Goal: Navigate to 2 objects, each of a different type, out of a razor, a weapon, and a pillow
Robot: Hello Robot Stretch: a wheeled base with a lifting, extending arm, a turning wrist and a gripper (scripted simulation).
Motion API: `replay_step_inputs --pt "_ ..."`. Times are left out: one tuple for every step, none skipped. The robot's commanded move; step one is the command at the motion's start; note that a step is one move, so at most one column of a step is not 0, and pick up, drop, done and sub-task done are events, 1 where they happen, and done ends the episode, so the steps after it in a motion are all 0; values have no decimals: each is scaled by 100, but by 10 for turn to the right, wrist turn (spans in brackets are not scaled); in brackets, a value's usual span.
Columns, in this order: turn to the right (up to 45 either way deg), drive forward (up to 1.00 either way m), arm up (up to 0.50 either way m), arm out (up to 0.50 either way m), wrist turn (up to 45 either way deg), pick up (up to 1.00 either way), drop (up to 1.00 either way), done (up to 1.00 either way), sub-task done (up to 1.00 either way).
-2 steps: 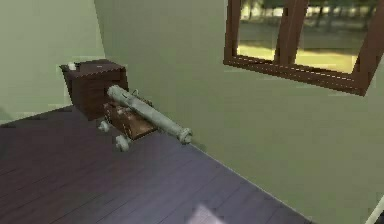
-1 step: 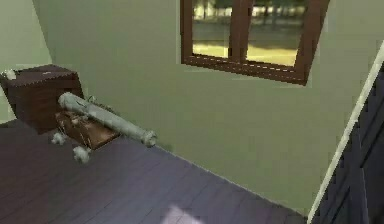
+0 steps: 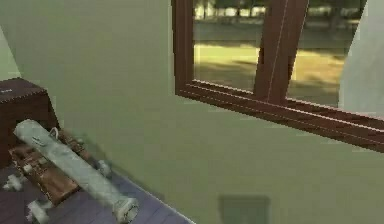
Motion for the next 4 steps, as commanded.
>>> replay_step_inputs --pt "-360 0 0 0 0 0 0 0 0" --pt "0 0 0 0 0 0 0 0 100" --pt "-450 0 0 0 0 0 0 0 0" --pt "-450 0 0 0 0 0 0 0 0"
